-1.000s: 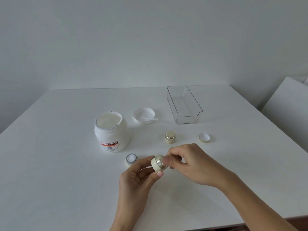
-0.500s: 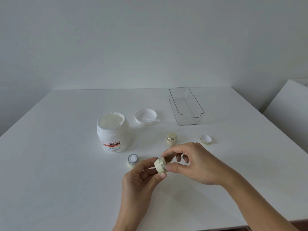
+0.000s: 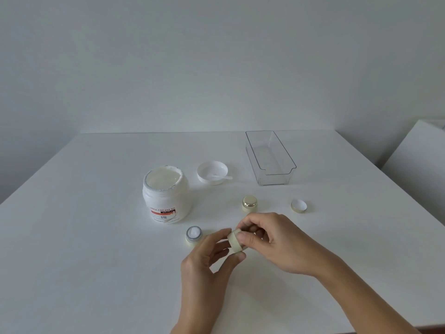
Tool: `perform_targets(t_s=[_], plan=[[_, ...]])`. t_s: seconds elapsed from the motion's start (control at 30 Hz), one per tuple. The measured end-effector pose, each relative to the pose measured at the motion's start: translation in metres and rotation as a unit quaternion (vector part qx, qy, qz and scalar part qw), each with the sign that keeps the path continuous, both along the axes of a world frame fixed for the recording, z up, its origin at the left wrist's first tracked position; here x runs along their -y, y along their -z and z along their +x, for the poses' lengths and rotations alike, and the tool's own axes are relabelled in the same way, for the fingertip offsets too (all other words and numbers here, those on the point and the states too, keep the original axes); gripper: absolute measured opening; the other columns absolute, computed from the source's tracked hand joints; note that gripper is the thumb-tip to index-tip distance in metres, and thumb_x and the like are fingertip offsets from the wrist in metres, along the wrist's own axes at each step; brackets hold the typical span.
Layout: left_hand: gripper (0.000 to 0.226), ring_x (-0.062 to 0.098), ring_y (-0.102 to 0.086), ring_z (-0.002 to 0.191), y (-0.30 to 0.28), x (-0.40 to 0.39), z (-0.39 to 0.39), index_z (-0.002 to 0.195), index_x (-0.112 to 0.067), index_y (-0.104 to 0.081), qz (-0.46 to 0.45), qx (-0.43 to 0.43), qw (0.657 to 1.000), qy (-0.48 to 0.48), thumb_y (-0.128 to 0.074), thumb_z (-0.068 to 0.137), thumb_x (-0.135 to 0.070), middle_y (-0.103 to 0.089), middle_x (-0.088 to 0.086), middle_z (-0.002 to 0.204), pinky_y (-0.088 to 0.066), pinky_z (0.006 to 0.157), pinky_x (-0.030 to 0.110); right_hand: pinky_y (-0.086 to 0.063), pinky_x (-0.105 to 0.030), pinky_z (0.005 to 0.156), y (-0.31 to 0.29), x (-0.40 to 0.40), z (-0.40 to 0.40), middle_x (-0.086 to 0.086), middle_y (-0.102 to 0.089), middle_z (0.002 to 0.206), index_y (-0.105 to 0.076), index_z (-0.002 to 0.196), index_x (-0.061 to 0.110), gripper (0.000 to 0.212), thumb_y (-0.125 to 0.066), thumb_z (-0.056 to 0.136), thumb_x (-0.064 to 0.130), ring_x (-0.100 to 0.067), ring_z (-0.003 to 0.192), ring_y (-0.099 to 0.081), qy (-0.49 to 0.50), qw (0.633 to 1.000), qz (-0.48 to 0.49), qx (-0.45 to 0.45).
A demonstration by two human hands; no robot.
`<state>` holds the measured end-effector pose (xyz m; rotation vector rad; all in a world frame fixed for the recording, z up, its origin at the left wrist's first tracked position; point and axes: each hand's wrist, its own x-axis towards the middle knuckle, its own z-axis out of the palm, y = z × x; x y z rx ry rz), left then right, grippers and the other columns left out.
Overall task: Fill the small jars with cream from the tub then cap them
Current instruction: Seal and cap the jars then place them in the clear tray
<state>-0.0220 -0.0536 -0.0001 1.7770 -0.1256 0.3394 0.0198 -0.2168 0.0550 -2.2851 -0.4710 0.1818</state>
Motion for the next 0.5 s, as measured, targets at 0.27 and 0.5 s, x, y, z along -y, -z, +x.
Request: perform_targets(t_s=[0.27,0.5], plan=[[0.074,0.021,-0.052,0.114,0.001,-0.031,0.006,0.131,-0.017,-0.052,0.195,-0.029,0.965,-0.173,-0.089,0.067,-0.019,-0.052,-0.007,0.121,-0.041,0.095,0.031,-0.046,-0.021,0.083,0.008,0.010,0.014,0.012,-0.051,0.099,-0.055,0.110,0.025,0.016,-0.051,0.094,0.027,-0.002,0.092,-0.051,0.045,0.992,-0.092,0.078],[0.058,0.022,-0.047,0.119,0.002,-0.035,0.018,0.128,-0.021,-0.054,0.265,-0.156,0.937,-0.168,-0.078,0.078,-0.036,-0.058,-0.003,0.125,-0.030,0.095,0.035,-0.041,-0.023,0.086,0.022,0.001,0.019,0.003,-0.046,0.108,-0.055,0.111,0.017,0.018,-0.044,0.097,0.017,-0.016,0.101,-0.043,0.021,0.975,-0.173,0.138]])
